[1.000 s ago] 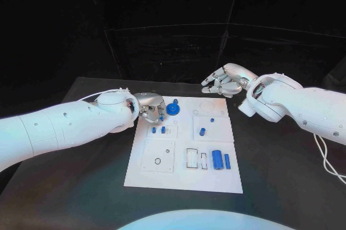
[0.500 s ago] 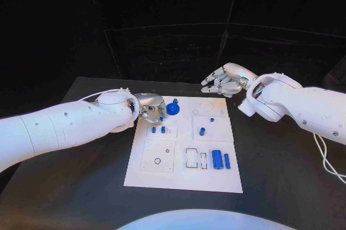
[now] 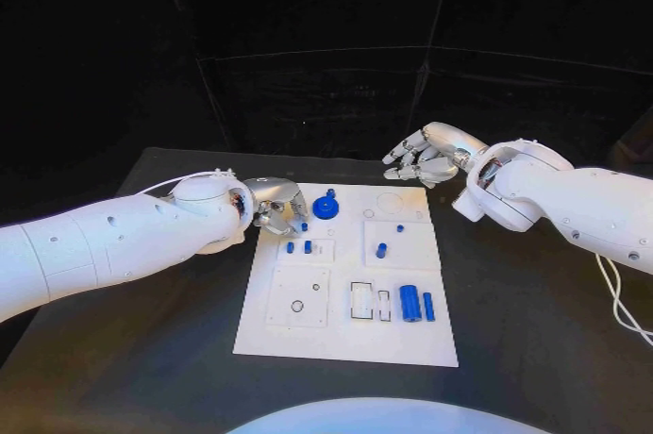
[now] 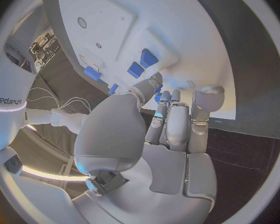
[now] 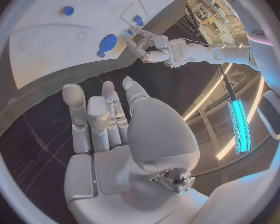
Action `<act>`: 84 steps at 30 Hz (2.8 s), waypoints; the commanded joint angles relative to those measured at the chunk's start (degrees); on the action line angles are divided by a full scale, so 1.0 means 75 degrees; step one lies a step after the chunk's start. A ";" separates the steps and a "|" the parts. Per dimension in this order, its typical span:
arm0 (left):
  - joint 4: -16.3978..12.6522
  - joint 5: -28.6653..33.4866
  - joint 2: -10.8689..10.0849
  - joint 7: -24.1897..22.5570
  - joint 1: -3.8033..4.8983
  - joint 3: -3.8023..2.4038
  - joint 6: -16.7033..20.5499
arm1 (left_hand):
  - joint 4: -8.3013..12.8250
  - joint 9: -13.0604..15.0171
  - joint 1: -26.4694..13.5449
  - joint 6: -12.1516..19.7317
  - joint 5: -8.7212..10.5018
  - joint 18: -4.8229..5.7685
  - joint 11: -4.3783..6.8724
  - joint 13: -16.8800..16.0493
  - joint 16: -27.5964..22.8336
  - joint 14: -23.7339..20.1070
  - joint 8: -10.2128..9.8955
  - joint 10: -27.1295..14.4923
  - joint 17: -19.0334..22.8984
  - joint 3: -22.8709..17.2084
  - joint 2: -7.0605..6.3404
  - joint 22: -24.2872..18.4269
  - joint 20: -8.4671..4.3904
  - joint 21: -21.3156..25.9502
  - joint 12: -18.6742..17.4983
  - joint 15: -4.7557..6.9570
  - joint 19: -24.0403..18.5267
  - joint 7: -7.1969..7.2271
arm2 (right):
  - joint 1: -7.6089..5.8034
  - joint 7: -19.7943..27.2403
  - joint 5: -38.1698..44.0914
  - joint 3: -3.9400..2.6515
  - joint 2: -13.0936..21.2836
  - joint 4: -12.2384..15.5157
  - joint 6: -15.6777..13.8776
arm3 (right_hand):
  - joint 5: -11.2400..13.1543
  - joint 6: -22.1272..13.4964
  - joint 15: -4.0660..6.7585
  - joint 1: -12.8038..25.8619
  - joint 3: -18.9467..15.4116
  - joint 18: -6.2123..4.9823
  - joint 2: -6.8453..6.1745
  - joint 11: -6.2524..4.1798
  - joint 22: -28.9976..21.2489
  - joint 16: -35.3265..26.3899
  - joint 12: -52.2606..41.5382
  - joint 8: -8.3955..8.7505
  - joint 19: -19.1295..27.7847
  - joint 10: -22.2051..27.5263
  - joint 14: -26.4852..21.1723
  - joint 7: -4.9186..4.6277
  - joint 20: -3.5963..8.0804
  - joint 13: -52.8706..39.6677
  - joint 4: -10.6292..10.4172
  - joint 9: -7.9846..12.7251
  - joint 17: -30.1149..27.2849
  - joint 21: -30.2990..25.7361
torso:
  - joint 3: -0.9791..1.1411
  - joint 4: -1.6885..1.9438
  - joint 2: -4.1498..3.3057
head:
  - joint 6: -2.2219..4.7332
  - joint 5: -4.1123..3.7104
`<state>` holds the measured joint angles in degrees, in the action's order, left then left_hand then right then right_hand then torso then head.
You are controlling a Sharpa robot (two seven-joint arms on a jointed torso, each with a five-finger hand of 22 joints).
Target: Assemble the parts on the task board
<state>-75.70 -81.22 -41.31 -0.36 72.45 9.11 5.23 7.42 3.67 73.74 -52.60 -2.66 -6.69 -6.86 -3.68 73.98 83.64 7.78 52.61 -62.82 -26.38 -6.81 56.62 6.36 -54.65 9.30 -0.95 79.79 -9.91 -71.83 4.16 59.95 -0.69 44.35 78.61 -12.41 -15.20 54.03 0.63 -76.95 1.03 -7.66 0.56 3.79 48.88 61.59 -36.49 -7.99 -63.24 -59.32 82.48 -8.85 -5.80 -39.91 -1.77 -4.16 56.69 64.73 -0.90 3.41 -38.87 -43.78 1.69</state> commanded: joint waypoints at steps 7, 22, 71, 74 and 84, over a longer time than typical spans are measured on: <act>0.0011 0.4256 -0.0631 -0.1558 0.0065 -0.0023 0.0652 | 0.0052 0.0068 0.0292 -0.0322 -0.0018 -0.0271 0.0071 -0.0188 -0.0583 -0.0391 0.0108 0.0747 0.0837 -0.0117 0.0200 -0.0752 0.0011 0.0884 0.0533 -0.0003 -0.0432 -0.0020 | 0.0150 -0.0420 0.2963 0.0007 0.0230 0.0155 0.0029 | 0.0444 0.0449 -0.0006 -0.0547 0.0581 -0.0092 -0.0103 0.0015 -0.0087 -0.0533 0.1859 -0.0026 -0.0067 0.0179 0.0044 0.0111 0.0021 0.1821 0.0335 0.0016 -0.0492 -0.0133 | 0.0002 0.0003 0.0007 | 0.0132 -0.0163; -0.0420 1.0182 -0.1248 -0.3083 0.0093 -0.0015 0.0003 | 0.0029 0.0043 0.0134 -0.0482 -0.0017 -0.0511 0.0133 -0.0349 -0.2734 -0.2160 0.0182 0.1027 0.3679 0.0014 0.0285 -0.2094 0.0031 0.2694 0.1233 0.0002 -0.1731 0.0003 | 0.0760 -0.0866 0.5140 0.0127 0.0537 0.0783 0.0053 | 0.1084 0.0313 -0.0150 -0.0305 0.1170 -0.0049 -0.0528 0.0207 0.0098 -0.0406 0.2856 0.0355 -0.0241 0.0324 0.0191 0.0000 -0.0072 0.3275 0.0451 0.0052 -0.0317 -0.0046 | 0.0003 -0.0010 0.0009 | 0.0219 -0.0310; -0.0729 1.0676 -0.1282 -0.3005 0.0087 -0.0007 -0.0080 | 0.0109 0.0048 0.0249 -0.0557 -0.0022 -0.0503 0.0114 -0.0397 -0.2878 -0.2320 0.0252 0.0823 0.3904 0.0094 0.0433 -0.2216 0.0025 0.2878 0.1435 -0.0010 -0.1835 -0.0019 | 0.0979 -0.1351 0.5889 0.0253 0.0002 0.0585 0.0170 | 0.1602 0.1516 0.0023 -0.0238 0.3880 0.0303 -0.0286 0.0010 0.2194 0.0591 0.3105 0.0207 -0.1395 -0.1065 0.0406 0.0131 0.0043 0.4682 0.1243 -0.0102 0.0455 0.1469 | 0.0006 -0.0023 -0.0001 | 0.0080 -0.0242; -0.0730 1.0675 -0.1293 -0.3000 0.0087 -0.0007 -0.0083 | 0.0109 0.0048 0.0249 -0.0557 -0.0022 -0.0503 0.0114 -0.0397 -0.2878 -0.2320 0.0252 0.0823 0.3904 0.0094 0.0433 -0.2216 0.0025 0.2878 0.1435 -0.0010 -0.1835 -0.0019 | 0.0983 -0.1342 0.5891 0.0252 0.0032 0.0663 -0.0008 | 0.1598 0.1520 0.0027 -0.0238 0.3902 0.0306 -0.0294 0.0008 0.2218 0.0598 0.3118 0.0209 -0.1407 -0.1074 0.0407 0.0133 0.0048 0.4686 0.1265 -0.0102 0.0451 0.1489 | 0.0008 -0.0023 0.0001 | 0.0068 -0.0239; -0.0686 1.0672 -0.1301 -0.2983 0.0087 -0.0007 -0.0151 | 0.0155 0.0041 0.0302 -0.0540 -0.0022 -0.0503 0.0107 -0.0400 -0.2893 -0.2340 0.0251 0.0787 0.3938 0.0102 0.0435 -0.2220 0.0020 0.2888 0.1464 -0.0009 -0.1846 -0.0028 | 0.0983 -0.1299 0.5650 0.0244 0.0341 0.1125 -0.0688 | 0.1593 0.1491 0.0022 -0.0211 0.3967 0.0330 -0.0332 0.0024 0.2336 0.0660 0.3185 0.0243 -0.1467 -0.1059 0.0416 0.0117 0.0054 0.4708 0.1321 -0.0091 0.0490 0.1573 | 0.0002 -0.0018 0.0008 | 0.0074 -0.0233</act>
<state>-80.86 -1.52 -51.06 -22.23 73.02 9.10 5.03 8.23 3.99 75.63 -56.42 -2.66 -9.71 -5.94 -6.63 52.54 66.44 9.32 58.85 -33.35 -25.62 -3.94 40.07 6.44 -33.28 20.01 -0.92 66.42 -10.02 -64.34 -5.67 103.10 1.18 46.73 86.46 -13.76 -2.99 65.15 0.42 -78.64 30.52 -6.20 -2.15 3.99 66.32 66.20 -12.95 -6.13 -73.83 -66.96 83.93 -7.88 -5.31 -4.62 8.07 -4.89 60.31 76.22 -0.86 3.23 -38.84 -43.25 -0.02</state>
